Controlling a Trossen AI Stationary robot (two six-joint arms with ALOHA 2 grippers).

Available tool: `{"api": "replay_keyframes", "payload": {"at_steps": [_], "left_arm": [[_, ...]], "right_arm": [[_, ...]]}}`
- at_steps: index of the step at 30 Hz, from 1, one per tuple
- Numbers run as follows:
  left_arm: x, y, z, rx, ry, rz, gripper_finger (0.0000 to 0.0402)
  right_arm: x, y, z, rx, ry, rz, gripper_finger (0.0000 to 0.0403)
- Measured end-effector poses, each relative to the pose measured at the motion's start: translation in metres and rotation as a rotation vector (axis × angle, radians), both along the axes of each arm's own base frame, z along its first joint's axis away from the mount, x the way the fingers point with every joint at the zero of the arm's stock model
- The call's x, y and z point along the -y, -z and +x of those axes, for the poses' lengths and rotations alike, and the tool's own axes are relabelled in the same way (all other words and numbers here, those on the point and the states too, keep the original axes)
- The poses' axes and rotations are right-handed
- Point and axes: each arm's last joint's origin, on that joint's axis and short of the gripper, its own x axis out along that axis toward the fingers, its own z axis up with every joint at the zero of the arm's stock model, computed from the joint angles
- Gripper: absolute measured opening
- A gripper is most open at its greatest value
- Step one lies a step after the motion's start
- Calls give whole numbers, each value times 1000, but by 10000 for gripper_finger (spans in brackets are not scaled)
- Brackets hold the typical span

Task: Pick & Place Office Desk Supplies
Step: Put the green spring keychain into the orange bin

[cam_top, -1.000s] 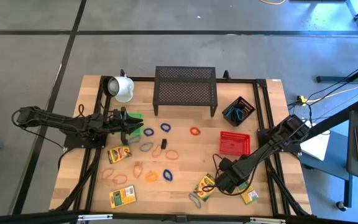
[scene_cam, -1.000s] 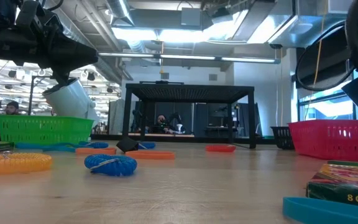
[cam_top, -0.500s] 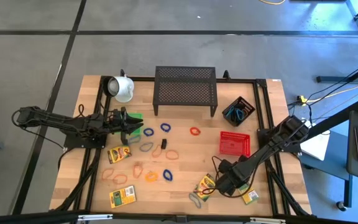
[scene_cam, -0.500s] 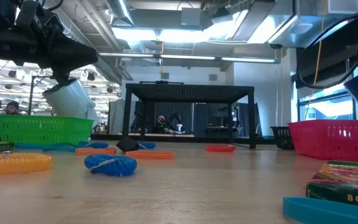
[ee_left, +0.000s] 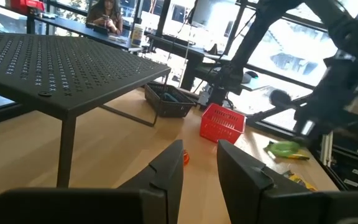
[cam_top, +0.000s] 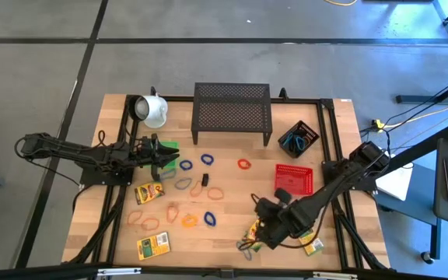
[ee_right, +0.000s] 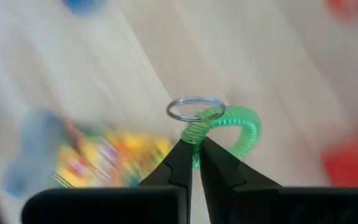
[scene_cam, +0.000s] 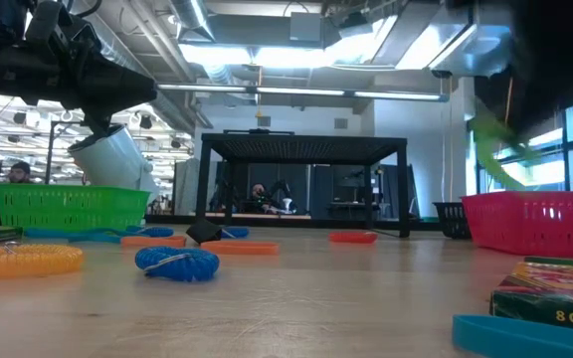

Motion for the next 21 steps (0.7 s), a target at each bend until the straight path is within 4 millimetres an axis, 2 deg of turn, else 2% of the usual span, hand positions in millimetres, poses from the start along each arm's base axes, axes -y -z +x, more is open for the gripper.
{"api": "replay_keyframes", "payload": {"at_steps": [7, 12, 17, 21], "left_arm": [[0, 0, 0, 1, 0, 0, 91], [0, 0, 0, 2, 0, 0, 91], [0, 0, 0, 2, 0, 0, 91], [0, 0, 0, 2, 0, 1, 91]], "right_arm": [[-17, -47, 31, 374, -162, -180, 22], [-25, -73, 44, 549, -218, -286, 22], [-28, -85, 50, 636, -253, -372, 22], [-26, -86, 52, 648, -236, -376, 22]]}}
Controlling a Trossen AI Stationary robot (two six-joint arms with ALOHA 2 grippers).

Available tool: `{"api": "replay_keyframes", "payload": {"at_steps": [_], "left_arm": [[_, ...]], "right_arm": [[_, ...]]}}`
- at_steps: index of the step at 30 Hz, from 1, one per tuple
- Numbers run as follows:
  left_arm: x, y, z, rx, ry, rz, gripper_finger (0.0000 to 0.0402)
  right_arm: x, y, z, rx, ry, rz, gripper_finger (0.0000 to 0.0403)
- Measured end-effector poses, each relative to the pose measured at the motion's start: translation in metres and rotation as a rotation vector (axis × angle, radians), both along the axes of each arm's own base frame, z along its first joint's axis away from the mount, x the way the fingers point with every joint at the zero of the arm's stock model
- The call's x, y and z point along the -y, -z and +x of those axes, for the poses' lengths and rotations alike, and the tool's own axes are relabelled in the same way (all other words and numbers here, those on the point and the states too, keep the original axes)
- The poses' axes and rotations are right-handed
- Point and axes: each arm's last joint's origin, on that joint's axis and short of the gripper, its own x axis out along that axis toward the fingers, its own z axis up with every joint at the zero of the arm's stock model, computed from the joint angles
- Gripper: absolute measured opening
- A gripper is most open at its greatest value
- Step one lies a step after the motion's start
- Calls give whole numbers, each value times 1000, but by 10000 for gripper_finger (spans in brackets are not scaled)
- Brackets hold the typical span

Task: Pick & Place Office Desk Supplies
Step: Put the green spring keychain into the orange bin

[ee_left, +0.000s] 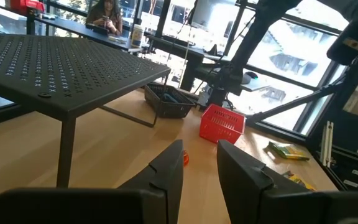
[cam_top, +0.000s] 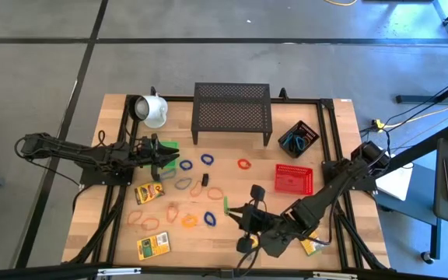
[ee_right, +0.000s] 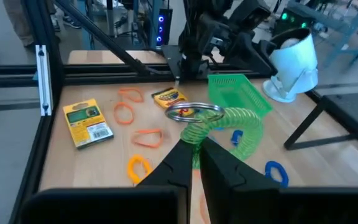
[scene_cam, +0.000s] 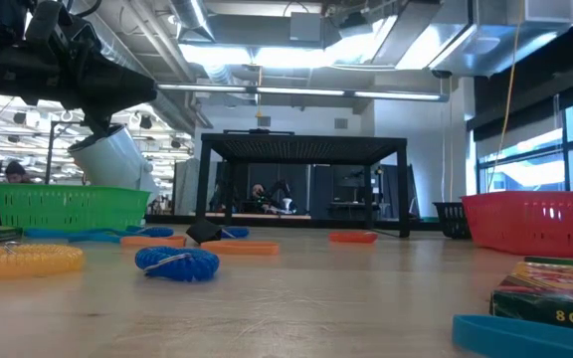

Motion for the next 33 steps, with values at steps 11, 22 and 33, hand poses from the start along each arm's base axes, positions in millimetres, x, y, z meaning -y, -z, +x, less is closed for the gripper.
{"api": "replay_keyframes", "payload": {"at_steps": [11, 22, 33], "left_arm": [[0, 0, 0, -1, 0, -1, 91], [0, 0, 0, 0, 0, -1, 91], [0, 0, 0, 0, 0, -1, 91]], "right_arm": [[38, -14, -16, -85, 164, 176, 22], [85, -14, -85, -425, 597, 289, 22], [101, 49, -118, -732, 893, 357, 22]]}}
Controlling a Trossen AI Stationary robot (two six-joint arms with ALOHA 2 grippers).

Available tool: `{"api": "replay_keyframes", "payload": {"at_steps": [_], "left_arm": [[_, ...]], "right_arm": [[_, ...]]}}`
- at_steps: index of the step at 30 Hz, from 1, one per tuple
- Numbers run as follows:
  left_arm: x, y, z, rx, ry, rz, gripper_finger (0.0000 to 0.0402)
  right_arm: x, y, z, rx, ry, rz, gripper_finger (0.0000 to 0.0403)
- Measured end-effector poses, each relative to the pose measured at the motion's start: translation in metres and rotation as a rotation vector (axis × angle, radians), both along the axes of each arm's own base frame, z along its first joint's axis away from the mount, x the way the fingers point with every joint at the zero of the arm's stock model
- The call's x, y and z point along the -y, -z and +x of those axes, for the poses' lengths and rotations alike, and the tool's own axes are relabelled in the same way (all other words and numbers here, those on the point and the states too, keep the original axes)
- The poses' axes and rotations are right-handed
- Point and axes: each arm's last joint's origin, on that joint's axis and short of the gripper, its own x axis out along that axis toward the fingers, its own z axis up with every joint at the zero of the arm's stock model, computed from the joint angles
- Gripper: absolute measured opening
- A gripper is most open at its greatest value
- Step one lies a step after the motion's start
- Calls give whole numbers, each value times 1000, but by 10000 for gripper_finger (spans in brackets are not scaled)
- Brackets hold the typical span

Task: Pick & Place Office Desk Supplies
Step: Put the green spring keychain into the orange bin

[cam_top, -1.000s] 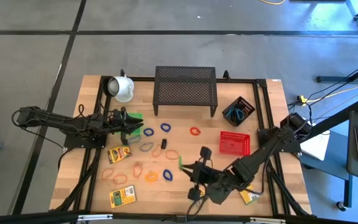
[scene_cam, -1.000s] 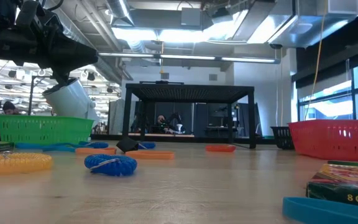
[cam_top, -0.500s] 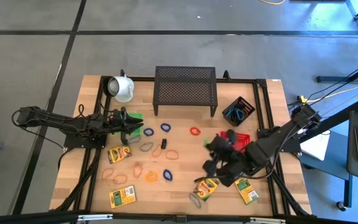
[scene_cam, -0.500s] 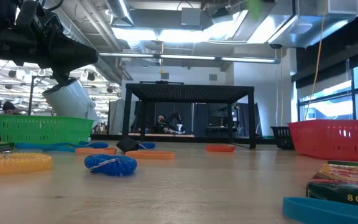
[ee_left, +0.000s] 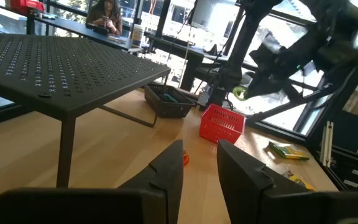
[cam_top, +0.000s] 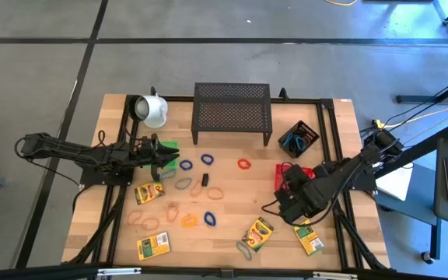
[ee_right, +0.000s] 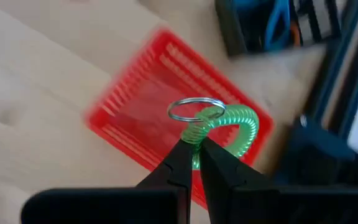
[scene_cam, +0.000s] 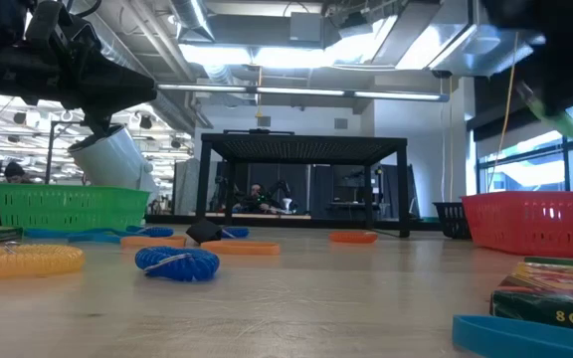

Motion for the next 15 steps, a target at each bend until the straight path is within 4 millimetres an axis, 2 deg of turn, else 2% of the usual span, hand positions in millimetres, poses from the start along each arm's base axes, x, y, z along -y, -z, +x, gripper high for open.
{"api": "replay_keyframes", "payload": {"at_steps": [7, 11, 15], "left_arm": [[0, 0, 0, 0, 0, 1, 91], [0, 0, 0, 0, 0, 1, 91], [0, 0, 0, -1, 0, 1, 91]], "right_arm": [[4, 43, -11, -52, 43, 97, 23], [8, 54, -12, -47, 51, 101, 23], [12, 56, -12, -51, 68, 91, 23]]}}
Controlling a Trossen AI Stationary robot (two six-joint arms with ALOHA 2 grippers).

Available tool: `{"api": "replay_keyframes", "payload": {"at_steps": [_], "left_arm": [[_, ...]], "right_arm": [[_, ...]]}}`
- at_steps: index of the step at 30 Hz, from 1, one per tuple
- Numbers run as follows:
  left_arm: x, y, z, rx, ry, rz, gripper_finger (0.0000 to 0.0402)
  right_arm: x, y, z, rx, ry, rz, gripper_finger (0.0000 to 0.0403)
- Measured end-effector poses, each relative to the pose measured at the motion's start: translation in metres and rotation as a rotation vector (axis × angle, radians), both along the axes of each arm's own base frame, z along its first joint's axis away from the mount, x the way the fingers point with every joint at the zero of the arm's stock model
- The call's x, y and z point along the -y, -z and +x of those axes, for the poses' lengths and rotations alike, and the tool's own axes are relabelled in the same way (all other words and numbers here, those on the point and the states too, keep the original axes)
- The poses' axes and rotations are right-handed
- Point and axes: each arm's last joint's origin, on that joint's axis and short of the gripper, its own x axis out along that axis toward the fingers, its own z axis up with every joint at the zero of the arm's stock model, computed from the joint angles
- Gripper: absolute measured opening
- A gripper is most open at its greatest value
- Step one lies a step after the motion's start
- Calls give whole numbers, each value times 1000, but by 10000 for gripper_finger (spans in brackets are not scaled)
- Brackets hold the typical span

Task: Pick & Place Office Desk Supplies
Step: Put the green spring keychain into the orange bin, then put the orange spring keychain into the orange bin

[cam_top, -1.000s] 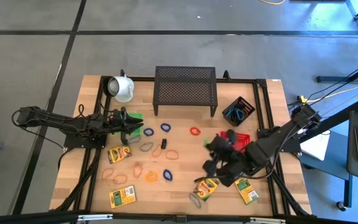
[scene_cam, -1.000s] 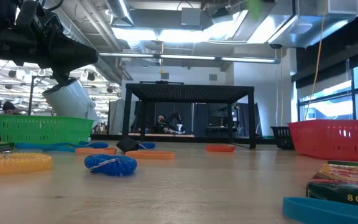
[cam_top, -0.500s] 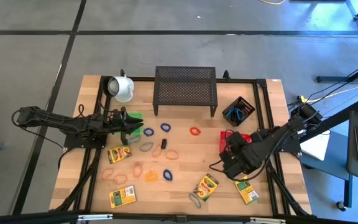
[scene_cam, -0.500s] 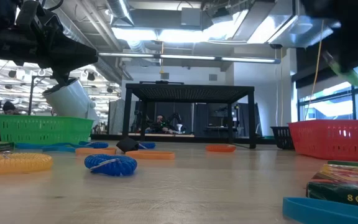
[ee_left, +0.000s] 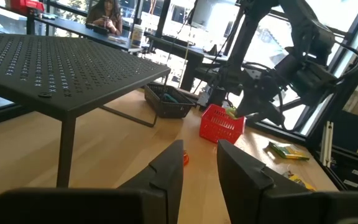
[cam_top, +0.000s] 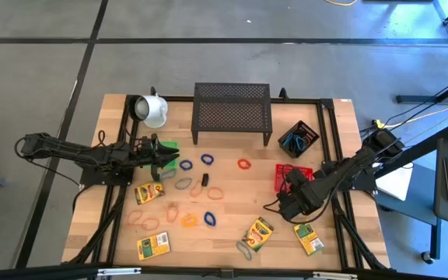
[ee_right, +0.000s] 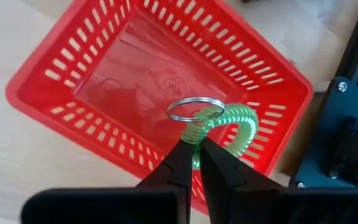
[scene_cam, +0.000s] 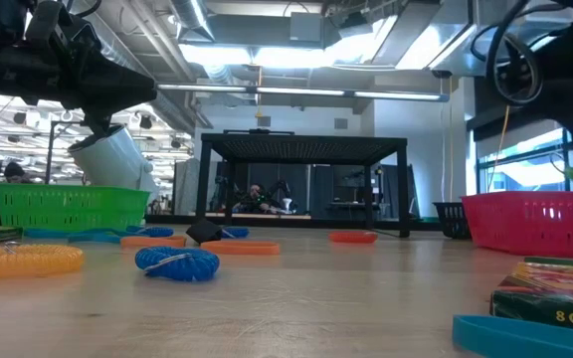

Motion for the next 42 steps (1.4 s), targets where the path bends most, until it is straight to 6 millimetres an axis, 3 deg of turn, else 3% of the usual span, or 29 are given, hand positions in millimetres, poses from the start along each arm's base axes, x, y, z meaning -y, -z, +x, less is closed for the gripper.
{"api": "replay_keyframes", "payload": {"at_steps": [7, 18, 25, 32, 42], "left_arm": [[0, 0, 0, 0, 0, 0, 91], [0, 0, 0, 0, 0, 0, 91], [0, 0, 0, 0, 0, 0, 91], [0, 0, 0, 0, 0, 0, 91], [0, 0, 0, 0, 0, 0, 91]], "right_arm": [[6, 0, 5, 20, 36, -4, 45], [10, 0, 8, 25, 48, -11, 163], [8, -6, 10, 4, 31, 24, 212], [0, -39, 29, 54, -32, 114, 218], [-15, -102, 76, 623, -217, -133, 196]]}}
